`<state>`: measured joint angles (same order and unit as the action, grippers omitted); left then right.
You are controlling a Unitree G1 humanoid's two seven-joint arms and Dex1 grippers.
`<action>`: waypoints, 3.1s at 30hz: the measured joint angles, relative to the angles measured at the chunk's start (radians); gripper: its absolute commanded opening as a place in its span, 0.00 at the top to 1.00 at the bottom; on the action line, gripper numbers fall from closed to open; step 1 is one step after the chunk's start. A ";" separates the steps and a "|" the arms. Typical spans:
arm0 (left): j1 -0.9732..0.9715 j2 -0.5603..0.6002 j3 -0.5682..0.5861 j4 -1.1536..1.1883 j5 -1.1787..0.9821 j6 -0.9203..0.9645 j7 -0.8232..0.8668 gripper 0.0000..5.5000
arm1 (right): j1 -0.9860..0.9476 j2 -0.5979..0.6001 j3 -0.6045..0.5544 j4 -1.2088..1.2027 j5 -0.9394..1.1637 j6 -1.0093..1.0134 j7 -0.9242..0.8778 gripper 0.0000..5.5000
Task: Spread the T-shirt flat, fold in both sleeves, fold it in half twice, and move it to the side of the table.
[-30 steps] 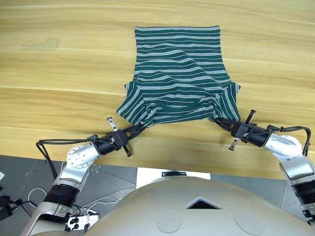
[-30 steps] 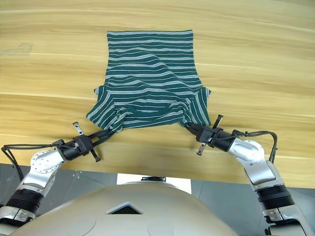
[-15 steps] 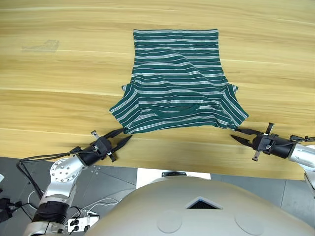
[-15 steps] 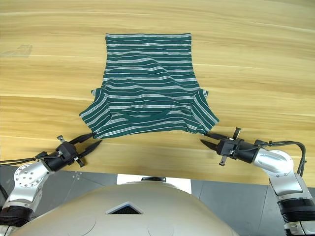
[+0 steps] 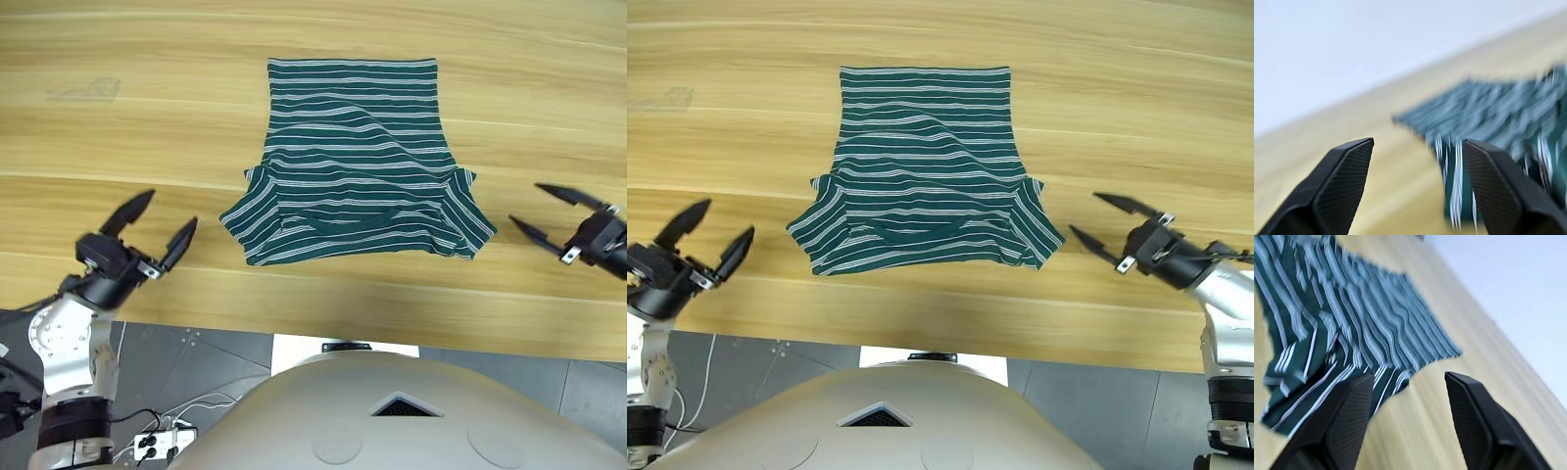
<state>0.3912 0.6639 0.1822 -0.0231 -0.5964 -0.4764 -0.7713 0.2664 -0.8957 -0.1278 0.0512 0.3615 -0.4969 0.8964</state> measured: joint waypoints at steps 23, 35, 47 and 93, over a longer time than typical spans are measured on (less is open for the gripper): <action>-0.984 -0.405 -0.486 0.981 0.716 0.101 0.124 0.39 | -0.623 0.452 0.483 0.546 -0.491 -0.101 -0.041 0.52; -1.029 -0.422 -0.483 1.093 0.727 0.056 0.132 0.39 | -0.292 0.189 0.514 -0.105 -0.345 0.023 0.191 0.52; -1.040 -0.438 -0.473 1.142 0.734 0.038 0.165 0.39 | -0.287 0.175 0.450 -0.280 -0.305 0.122 0.140 0.52; -0.835 -0.390 -0.427 0.930 0.679 0.000 0.116 0.39 | -0.565 0.299 0.439 0.570 -0.603 -0.086 -0.265 0.52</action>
<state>-0.4439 0.2742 -0.2446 0.9065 0.0825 -0.4762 -0.6552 -0.2986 -0.5970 0.3111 0.6207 -0.2412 -0.5828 0.6309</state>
